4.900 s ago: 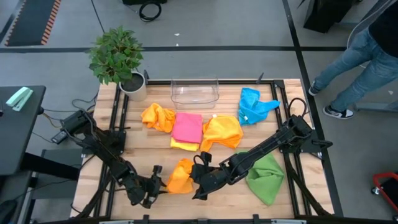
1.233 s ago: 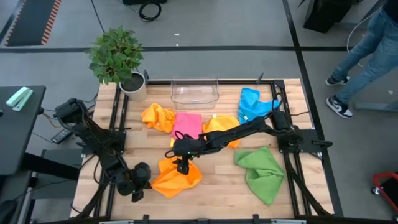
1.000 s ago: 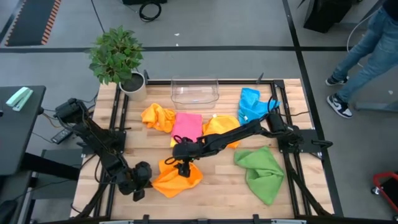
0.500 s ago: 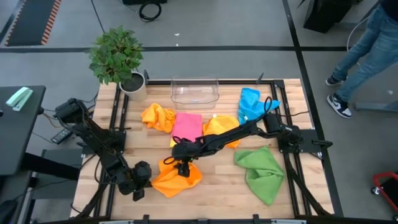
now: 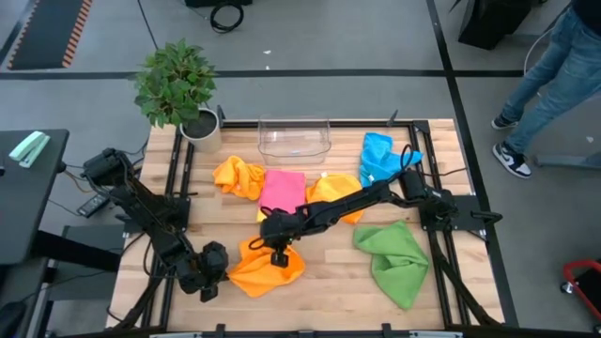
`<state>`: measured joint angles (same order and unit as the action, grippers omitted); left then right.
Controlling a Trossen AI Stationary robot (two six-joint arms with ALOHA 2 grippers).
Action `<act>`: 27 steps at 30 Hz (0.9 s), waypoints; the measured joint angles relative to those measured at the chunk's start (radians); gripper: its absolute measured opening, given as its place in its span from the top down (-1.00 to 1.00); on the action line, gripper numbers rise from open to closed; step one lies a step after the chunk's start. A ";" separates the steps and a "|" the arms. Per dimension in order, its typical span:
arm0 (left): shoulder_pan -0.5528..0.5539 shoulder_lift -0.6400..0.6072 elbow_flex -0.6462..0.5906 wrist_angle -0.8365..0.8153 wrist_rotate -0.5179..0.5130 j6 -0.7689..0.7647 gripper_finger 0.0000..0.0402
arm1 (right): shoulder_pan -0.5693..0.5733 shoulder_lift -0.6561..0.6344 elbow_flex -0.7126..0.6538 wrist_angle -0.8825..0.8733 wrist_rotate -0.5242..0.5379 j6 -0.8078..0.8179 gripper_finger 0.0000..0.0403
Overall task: Fold microfiber towels
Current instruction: Fold the bottom orange microfiber cloth
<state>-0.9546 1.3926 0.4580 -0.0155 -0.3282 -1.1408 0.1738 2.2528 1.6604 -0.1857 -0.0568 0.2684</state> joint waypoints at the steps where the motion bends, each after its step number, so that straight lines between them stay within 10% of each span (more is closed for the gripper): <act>1: 0.000 0.000 0.000 -0.003 0.000 0.000 0.92 | -0.002 0.000 0.000 0.000 -0.013 0.000 0.97; 7: 0.003 -0.037 0.002 -0.004 0.001 0.018 0.87 | 0.004 -0.102 -0.001 -0.075 0.015 0.017 0.99; 21: 0.079 -0.400 0.189 -0.280 -0.008 0.253 -0.18 | 0.172 -0.504 0.001 -0.375 0.517 0.093 1.00; 27: 0.129 -0.450 0.236 -0.221 -0.283 0.337 -0.23 | 0.213 -0.521 0.000 -0.338 0.557 0.100 1.00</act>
<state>-0.8257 0.9422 0.6942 -0.2366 -0.6107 -0.8038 0.3864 1.7318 1.6605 -0.5240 0.4997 0.3680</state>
